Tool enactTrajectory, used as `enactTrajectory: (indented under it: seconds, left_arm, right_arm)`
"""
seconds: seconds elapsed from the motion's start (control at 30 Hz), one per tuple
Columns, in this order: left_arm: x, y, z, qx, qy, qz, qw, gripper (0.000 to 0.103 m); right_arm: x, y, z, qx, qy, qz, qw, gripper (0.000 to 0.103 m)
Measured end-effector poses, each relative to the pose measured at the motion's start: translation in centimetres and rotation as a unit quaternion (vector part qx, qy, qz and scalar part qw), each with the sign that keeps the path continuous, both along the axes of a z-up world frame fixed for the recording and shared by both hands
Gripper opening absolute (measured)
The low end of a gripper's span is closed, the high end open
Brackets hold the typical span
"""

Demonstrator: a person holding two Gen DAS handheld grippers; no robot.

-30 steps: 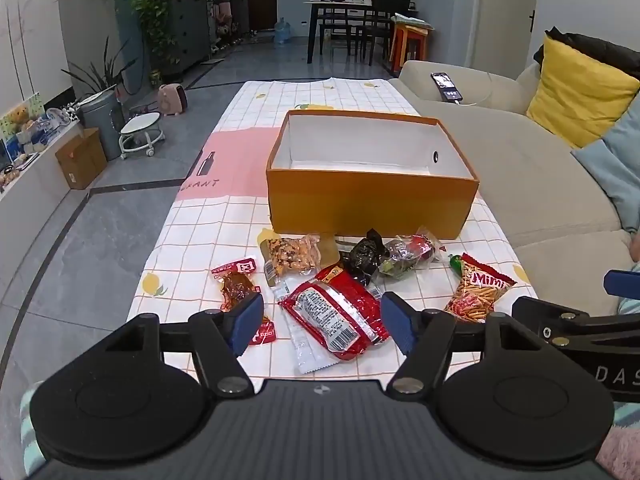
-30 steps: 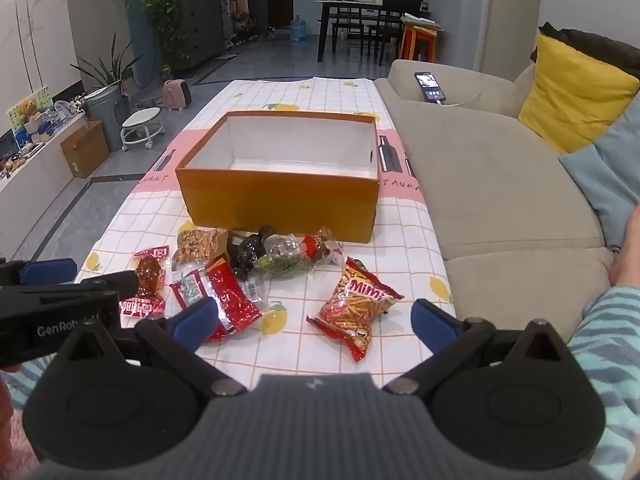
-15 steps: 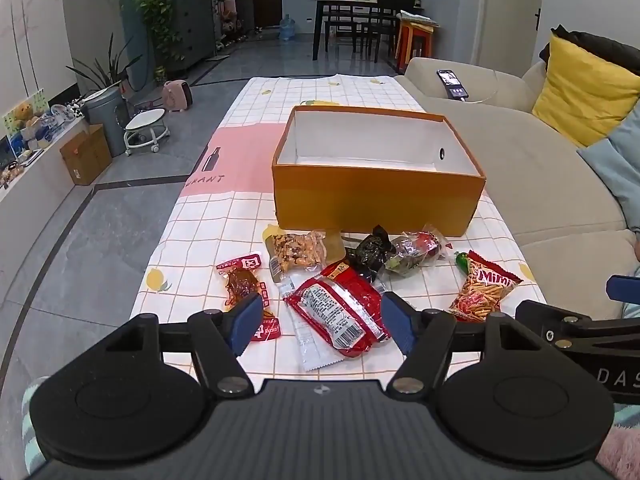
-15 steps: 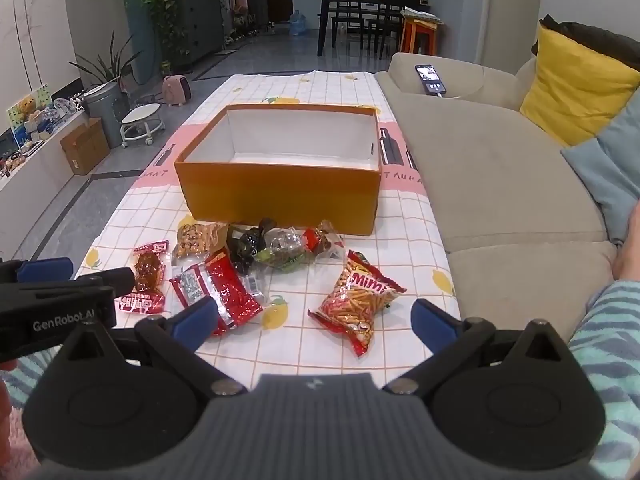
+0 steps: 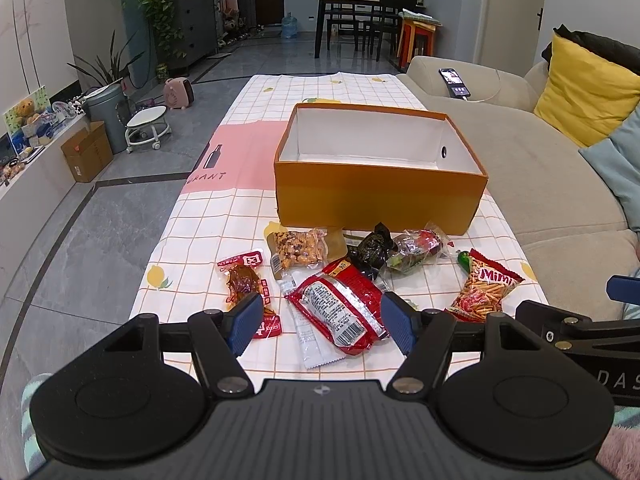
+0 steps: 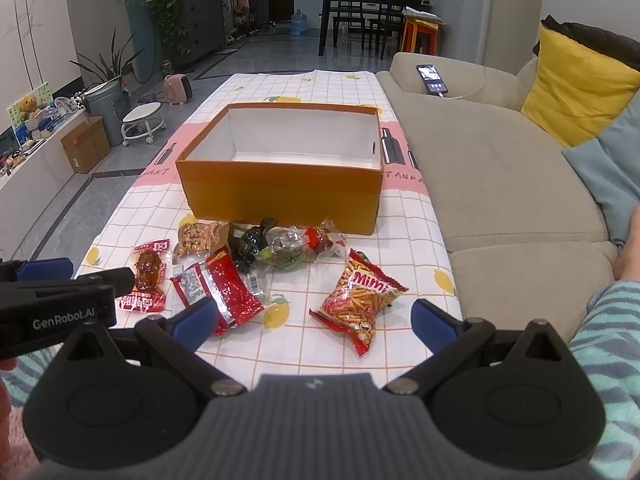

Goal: Organize snacks

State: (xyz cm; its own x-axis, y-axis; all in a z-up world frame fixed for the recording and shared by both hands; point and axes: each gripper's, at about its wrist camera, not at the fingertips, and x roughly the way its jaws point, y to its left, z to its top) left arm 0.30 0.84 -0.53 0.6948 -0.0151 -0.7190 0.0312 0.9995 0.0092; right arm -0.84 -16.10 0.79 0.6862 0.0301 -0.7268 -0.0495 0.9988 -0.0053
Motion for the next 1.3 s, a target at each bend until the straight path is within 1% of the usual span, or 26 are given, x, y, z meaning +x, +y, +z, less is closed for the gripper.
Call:
enactTrajectory:
  seconds: [1.3]
  left_arm:
    - [-0.16, 0.11, -0.07, 0.000, 0.003, 0.000, 1.0000, 0.079]
  right_arm:
    - [0.10, -0.36, -0.17, 0.003, 0.005, -0.004, 1.000, 0.099]
